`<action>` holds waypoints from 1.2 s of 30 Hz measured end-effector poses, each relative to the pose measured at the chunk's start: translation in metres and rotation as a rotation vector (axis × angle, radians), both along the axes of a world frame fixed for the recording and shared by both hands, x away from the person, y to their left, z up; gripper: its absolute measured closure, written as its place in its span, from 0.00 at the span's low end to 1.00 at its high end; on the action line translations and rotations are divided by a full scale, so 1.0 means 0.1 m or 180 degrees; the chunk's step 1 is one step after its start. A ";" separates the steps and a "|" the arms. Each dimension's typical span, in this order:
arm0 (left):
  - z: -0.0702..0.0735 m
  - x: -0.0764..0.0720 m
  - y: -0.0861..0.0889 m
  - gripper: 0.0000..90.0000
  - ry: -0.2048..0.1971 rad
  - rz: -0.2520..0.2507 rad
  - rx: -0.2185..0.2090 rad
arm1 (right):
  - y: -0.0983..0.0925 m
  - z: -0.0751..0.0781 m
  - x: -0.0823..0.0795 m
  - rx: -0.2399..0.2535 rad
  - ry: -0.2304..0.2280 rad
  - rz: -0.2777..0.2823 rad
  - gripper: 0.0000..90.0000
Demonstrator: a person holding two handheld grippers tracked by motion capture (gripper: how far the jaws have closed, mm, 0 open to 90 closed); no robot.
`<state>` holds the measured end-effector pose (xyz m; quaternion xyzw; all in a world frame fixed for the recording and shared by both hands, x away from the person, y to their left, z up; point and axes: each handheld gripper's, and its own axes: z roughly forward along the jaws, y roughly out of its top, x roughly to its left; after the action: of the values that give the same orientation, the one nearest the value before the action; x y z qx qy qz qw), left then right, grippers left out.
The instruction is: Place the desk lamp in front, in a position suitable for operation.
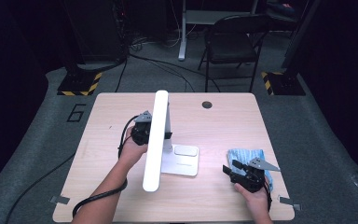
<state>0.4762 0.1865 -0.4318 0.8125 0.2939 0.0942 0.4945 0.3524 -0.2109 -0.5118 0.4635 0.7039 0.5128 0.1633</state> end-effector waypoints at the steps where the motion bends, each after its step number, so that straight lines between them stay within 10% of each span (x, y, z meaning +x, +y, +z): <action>1: 0.00 -0.01 0.00 0.65 -0.0010 0.0012 -0.0007 | 0.00 0.00 0.00 0.0004 0.0002 0.0000 0.47; 20: 0.01 0.01 0.05 0.69 -0.0078 0.0325 0.0060 | -0.01 0.00 0.00 0.0021 0.0001 -0.0019 0.47; 36: 0.00 -0.16 0.15 0.74 -0.0055 0.0141 0.0016 | -0.01 0.00 0.00 0.0012 -0.0007 -0.0023 0.47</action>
<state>0.4599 0.2014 -0.4321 0.8062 0.3074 0.1129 0.4927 0.3526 -0.2115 -0.5120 0.4657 0.7011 0.5140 0.1651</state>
